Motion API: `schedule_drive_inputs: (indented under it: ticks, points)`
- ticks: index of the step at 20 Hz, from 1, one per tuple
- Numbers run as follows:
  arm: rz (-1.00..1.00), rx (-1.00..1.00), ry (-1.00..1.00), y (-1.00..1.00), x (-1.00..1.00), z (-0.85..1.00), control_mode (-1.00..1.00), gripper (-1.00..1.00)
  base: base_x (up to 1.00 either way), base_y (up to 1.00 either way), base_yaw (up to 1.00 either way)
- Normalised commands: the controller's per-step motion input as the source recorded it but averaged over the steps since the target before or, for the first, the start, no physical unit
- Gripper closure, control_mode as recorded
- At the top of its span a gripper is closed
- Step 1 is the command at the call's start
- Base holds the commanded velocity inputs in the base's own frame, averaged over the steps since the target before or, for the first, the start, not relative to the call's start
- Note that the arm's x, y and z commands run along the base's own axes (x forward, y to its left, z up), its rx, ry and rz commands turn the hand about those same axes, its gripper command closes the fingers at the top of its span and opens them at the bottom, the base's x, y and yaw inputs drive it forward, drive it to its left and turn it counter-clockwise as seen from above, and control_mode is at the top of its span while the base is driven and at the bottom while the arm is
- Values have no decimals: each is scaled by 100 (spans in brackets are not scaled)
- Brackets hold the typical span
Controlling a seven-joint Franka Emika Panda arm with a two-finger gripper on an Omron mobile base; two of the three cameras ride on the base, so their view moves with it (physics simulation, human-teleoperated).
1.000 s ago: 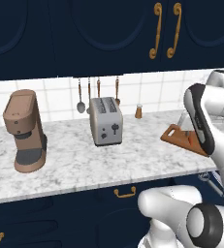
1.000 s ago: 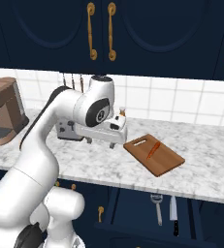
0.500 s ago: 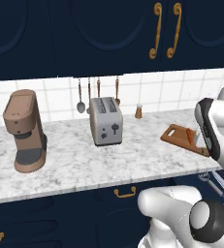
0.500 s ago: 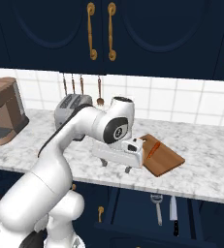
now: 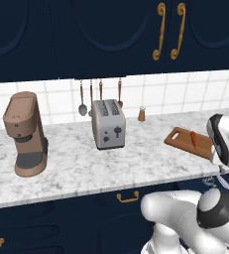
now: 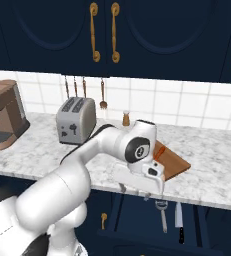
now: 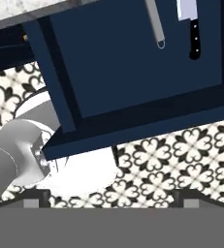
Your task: Place the appropriate cutting tool for cutting the carrot skin on the cutting board.
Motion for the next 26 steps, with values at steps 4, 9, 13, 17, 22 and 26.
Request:
schedule_drive_inputs:
  ticks: [4, 9, 13, 17, 22, 26]
  points:
    - [-8, 3, 14, -55, -1, -36, -100, -100, 0, 0, 0]
    - [-4, 2, 5, -42, 0, -38, -100, -100, 0, 0, 0]
    - [0, 2, -15, -16, 1, -45, -100, -100, 0, 0, 0]
    - [3, 0, -9, -12, 17, -42, -100, -100, 0, 0, 0]
    - [6, 0, -1, -10, 27, -42, -100, -100, 0, 0, 0]
    - [1, 0, 0, -3, 11, -51, -100, -100, 0, 0, 0]
